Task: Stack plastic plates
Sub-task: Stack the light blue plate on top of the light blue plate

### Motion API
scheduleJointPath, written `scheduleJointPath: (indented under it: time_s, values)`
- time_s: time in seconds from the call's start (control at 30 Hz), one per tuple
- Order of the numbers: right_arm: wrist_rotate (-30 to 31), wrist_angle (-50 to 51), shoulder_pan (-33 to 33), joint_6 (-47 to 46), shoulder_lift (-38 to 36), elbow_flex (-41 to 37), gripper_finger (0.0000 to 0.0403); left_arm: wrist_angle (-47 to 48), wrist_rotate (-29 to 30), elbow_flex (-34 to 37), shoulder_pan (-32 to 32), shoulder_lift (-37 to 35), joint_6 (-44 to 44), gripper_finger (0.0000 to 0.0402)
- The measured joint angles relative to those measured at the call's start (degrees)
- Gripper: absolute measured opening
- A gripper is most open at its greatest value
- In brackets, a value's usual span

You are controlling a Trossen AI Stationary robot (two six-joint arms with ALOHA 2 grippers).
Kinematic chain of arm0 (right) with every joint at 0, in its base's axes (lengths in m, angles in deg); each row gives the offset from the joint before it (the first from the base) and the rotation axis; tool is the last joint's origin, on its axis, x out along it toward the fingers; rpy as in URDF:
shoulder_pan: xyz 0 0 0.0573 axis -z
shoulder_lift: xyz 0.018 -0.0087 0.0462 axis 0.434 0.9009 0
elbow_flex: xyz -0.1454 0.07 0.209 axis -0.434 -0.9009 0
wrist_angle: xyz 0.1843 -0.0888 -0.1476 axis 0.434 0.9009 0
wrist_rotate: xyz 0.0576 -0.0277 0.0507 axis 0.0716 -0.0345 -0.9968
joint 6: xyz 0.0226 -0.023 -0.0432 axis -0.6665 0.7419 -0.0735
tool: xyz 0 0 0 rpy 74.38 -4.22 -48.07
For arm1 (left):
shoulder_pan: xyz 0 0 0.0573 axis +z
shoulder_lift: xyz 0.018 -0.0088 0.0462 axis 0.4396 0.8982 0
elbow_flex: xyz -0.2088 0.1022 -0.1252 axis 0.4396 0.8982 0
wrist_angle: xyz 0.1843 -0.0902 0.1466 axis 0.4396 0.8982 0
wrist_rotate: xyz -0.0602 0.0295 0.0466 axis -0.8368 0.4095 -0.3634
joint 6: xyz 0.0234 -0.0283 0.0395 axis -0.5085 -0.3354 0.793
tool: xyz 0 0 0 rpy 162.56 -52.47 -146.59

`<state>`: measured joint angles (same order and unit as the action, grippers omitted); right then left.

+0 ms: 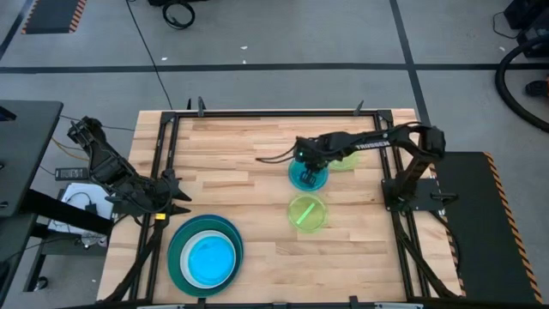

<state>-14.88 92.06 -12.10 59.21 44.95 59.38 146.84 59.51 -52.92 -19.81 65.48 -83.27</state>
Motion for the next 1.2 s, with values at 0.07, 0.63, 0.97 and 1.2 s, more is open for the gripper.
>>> scheduleJointPath:
  time_s: [0.07, 0.63, 0.97, 1.2]
  values:
    - [0.13, -0.39, 1.71, 3.64, 0.0, 0.07, 0.0012, -0.01, 0.14, 0.0, 0.01, -0.01, 0.01, 0.0181]
    - [-7.51, -2.49, 14.53, 16.55, 0.0, 0.44, 0.0082, -0.02, 3.14, -0.02, 0.07, -0.02, 0.78, 0.0181]
    - [-12.39, -2.44, 18.22, 18.15, 5.88, 1.63, 0.0101, 0.0, 4.93, -0.04, 0.08, -0.02, 0.68, 0.0181]
    - [-14.73, -0.79, 18.17, 18.21, 8.73, 3.73, 0.01, -0.02, 4.98, -0.04, 0.06, -0.02, 0.22, 0.0181]
